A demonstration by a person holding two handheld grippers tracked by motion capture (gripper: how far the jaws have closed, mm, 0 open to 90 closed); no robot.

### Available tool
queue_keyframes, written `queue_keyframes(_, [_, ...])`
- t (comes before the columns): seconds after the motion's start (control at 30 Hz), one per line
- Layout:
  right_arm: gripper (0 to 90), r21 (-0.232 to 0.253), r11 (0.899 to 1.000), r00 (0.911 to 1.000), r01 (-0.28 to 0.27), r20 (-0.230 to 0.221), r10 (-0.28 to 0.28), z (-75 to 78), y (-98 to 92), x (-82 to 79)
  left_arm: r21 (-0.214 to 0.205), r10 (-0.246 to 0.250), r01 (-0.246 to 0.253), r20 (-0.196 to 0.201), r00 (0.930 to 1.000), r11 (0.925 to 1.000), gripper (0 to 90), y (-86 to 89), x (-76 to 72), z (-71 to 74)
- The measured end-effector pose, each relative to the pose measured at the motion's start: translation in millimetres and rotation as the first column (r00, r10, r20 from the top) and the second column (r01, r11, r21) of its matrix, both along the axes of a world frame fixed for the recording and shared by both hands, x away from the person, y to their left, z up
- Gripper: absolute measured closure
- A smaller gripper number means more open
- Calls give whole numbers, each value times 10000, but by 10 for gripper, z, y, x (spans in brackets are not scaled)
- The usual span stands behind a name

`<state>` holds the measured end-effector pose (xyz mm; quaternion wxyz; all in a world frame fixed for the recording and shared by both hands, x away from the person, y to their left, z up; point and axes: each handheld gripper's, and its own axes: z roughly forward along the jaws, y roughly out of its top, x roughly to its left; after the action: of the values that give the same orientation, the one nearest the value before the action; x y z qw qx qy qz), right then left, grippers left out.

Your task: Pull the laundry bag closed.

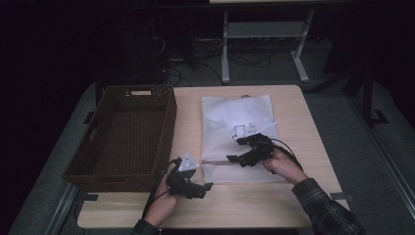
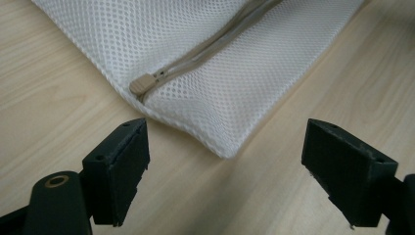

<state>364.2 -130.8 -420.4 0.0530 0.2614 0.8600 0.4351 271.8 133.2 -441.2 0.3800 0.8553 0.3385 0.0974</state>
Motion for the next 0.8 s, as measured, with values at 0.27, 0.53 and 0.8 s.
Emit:
queue_keyframes(0.27, [211, -171, 9936, 9937, -1117, -99, 1116, -47, 384, 75, -13, -102, 102, -147, 9998, 9999, 174, 63, -111, -31])
queue_keyframes(0.53, [218, -784, 9677, 9709, -2396, -186, 2389, -133, 703, 166, 33, 18, -17, -145, 9999, 10000, 174, 151, -189, -53])
queue_keyframes(0.8, [367, -1179, 9474, 9545, -2975, -148, 2979, -246, 909, 205, 65, 70, -69, -151, 9999, 10000, 174, 175, -190, -67])
